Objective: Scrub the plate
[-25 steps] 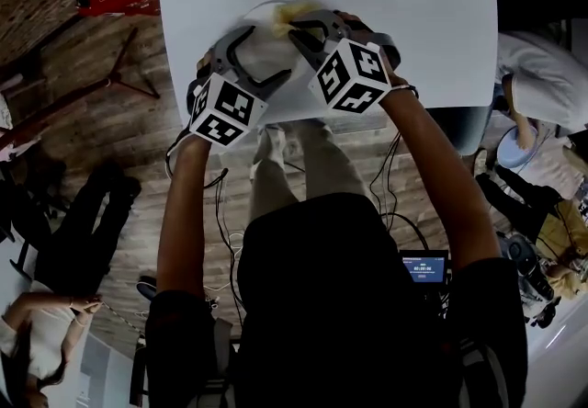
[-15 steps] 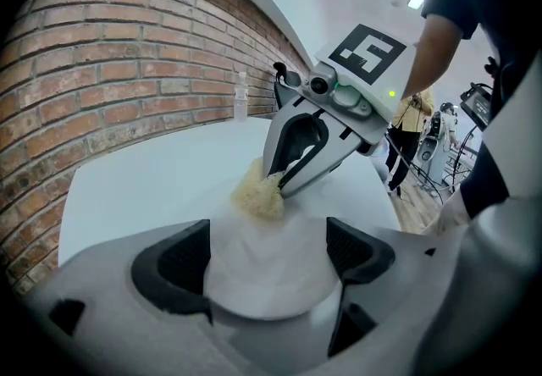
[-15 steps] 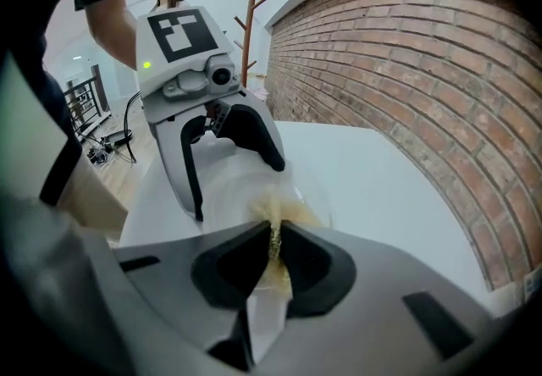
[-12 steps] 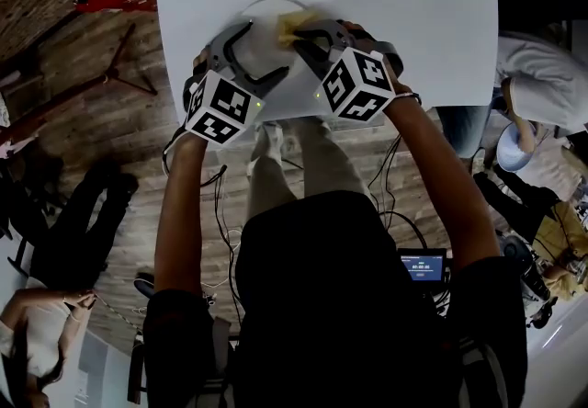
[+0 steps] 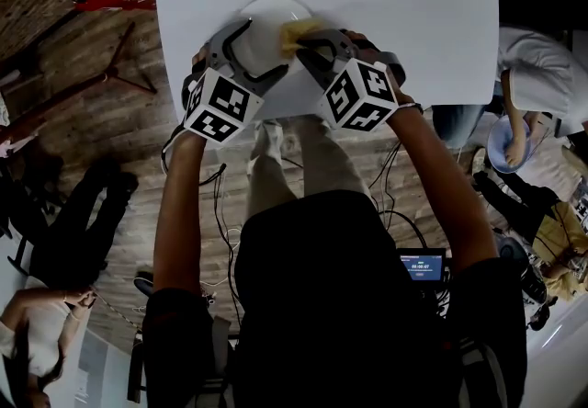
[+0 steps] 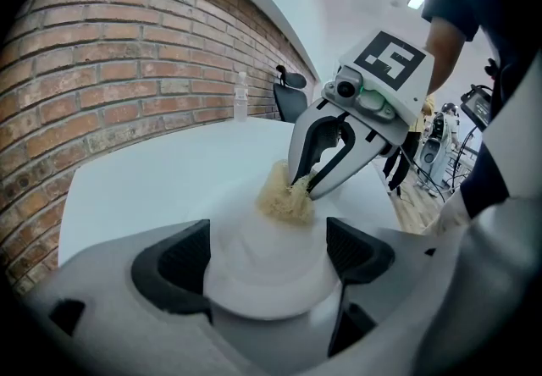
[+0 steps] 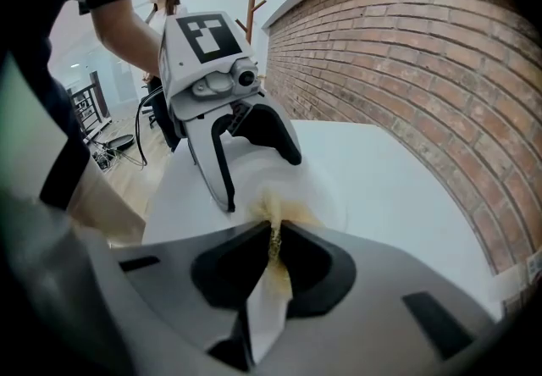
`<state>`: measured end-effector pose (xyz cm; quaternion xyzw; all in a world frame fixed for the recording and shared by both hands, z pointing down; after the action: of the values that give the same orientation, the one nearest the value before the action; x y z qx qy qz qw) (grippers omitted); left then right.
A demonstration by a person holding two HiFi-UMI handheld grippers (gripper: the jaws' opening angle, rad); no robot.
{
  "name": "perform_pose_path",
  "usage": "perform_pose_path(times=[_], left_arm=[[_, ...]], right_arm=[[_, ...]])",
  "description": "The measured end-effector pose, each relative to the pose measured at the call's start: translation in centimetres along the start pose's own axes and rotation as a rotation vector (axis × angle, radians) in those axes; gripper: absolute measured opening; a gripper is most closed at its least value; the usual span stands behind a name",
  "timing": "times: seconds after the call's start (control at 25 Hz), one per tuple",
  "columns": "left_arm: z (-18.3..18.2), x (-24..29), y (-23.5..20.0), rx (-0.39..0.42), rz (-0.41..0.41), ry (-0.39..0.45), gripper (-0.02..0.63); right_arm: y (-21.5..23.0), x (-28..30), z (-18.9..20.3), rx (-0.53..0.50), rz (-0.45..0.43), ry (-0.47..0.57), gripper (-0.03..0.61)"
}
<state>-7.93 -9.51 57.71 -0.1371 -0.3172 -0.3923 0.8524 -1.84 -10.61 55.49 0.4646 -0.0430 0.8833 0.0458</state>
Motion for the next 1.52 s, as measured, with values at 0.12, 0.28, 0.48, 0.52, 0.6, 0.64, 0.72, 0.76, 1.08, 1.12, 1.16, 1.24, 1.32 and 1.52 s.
perform_pose_path(times=[0.12,0.28,0.48,0.52,0.6,0.64,0.72,0.76,1.08,1.12,1.16,1.24,1.32,1.52], left_arm=[[0.0,0.0,0.0,0.0,0.001,0.0,0.408],[0.0,-0.1,0.0,0.001,0.0,0.0,0.408],[0.1,-0.2,-0.1,0.001,0.001,0.001,0.408],[0.1,-0.2,0.0,0.002,0.001,0.001,0.408],[0.1,-0.3,0.0,0.002,0.001,0.001,0.408],[0.1,-0.3,0.1,0.003,0.001,0.001,0.408],[0.1,-0.3,0.2,0.004,0.002,0.001,0.408],[0.1,-0.3,0.2,0.004,0.002,0.002,0.408],[-0.1,-0.4,0.4,0.007,0.001,0.003,0.408],[-0.1,-0.5,0.4,0.007,0.001,0.004,0.408],[-0.1,-0.5,0.4,0.007,0.001,0.004,0.408],[0.0,-0.6,0.3,0.008,0.001,0.006,0.408],[-0.1,-0.6,0.3,0.007,0.001,0.006,0.408],[-0.1,-0.5,0.3,0.007,0.003,0.005,0.408]], right_arm=[[0.1,0.0,0.0,-0.011,-0.001,-0.005,0.038],[0.6,0.2,-0.2,-0.013,0.01,-0.005,0.038],[1.5,0.9,-0.9,-0.021,0.006,-0.008,0.038],[1.6,1.0,-1.1,-0.024,0.004,-0.008,0.038],[1.8,1.2,-1.4,-0.033,0.001,-0.008,0.038],[1.9,1.3,-1.5,-0.036,0.001,-0.008,0.038],[2.1,1.5,-1.8,-0.043,0.001,-0.008,0.038],[2.3,1.7,-1.9,-0.047,0.0,-0.009,0.038],[3.1,2.6,-3.6,-0.08,-0.006,-0.004,0.038],[3.1,2.8,-3.8,-0.084,-0.005,-0.004,0.038],[3.2,2.9,-4.0,-0.087,-0.005,-0.004,0.038],[3.2,3.2,-4.3,-0.094,-0.007,-0.005,0.038],[3.3,3.2,-4.4,-0.094,-0.009,-0.004,0.038],[2.9,3.0,-4.3,-0.086,-0.025,-0.008,0.038]])
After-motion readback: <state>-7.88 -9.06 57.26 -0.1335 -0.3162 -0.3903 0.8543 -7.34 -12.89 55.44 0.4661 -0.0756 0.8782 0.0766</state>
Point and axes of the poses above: the fingertips, and each gripper's own axes: x forward along the fingers, y to its right, z out of its underside, the point moved 3 cm from there along -x, backward along the fingers, and after that the axes turned 8 degrees about -z, right-handed, at the moved point
